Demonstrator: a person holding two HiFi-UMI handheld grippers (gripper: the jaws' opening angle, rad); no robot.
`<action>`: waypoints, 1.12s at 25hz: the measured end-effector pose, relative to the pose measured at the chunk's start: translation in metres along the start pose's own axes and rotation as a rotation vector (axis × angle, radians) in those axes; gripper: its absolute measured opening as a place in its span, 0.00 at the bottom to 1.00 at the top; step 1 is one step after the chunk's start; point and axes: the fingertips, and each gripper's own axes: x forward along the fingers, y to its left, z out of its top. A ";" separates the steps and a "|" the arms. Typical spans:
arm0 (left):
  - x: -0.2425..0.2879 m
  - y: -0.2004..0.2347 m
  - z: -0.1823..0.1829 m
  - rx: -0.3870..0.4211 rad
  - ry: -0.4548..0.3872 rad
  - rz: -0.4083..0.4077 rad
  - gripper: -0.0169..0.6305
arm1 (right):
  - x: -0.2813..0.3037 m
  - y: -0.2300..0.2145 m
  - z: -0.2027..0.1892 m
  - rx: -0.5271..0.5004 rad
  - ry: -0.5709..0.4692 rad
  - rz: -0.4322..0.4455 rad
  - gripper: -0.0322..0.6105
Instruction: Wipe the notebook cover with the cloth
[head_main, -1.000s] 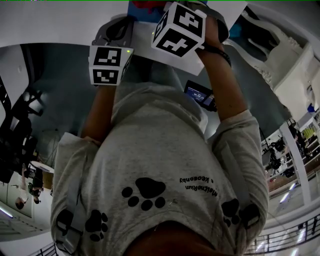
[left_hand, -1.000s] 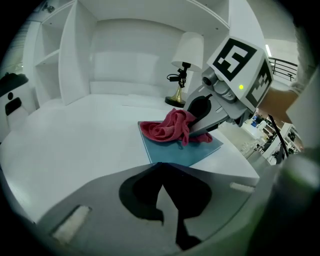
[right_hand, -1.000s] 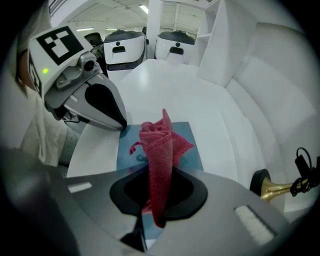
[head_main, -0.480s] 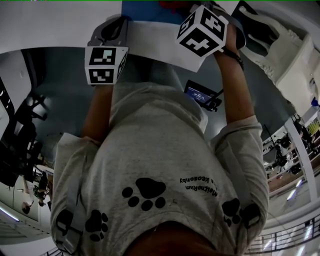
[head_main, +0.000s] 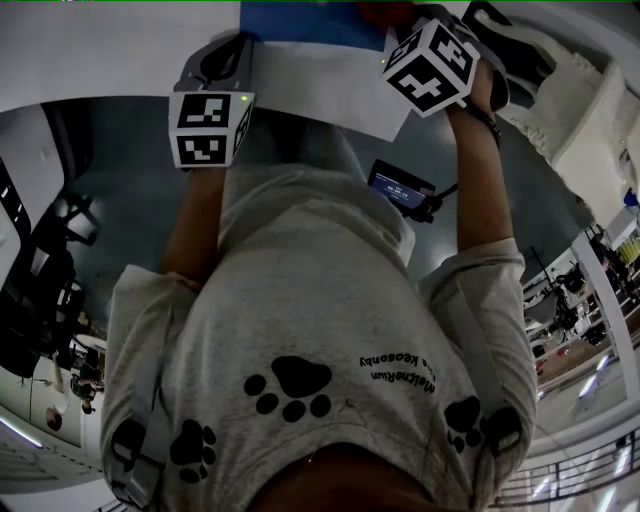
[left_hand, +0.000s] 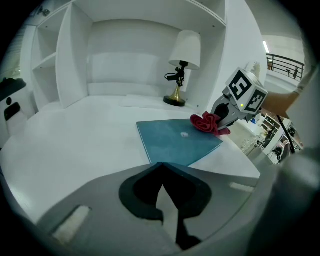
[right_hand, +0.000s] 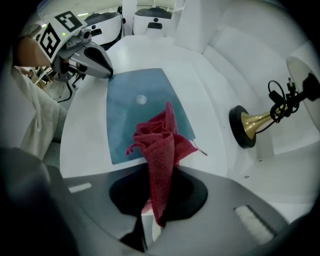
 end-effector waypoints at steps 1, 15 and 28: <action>0.000 0.000 0.001 0.001 -0.006 0.000 0.02 | 0.000 -0.002 -0.005 0.009 0.010 -0.004 0.12; 0.001 0.001 0.002 0.010 -0.016 0.000 0.02 | -0.073 0.032 0.062 -0.055 -0.203 -0.035 0.12; 0.003 -0.002 0.005 0.010 -0.026 -0.001 0.02 | -0.018 0.095 0.150 -0.254 -0.223 0.132 0.12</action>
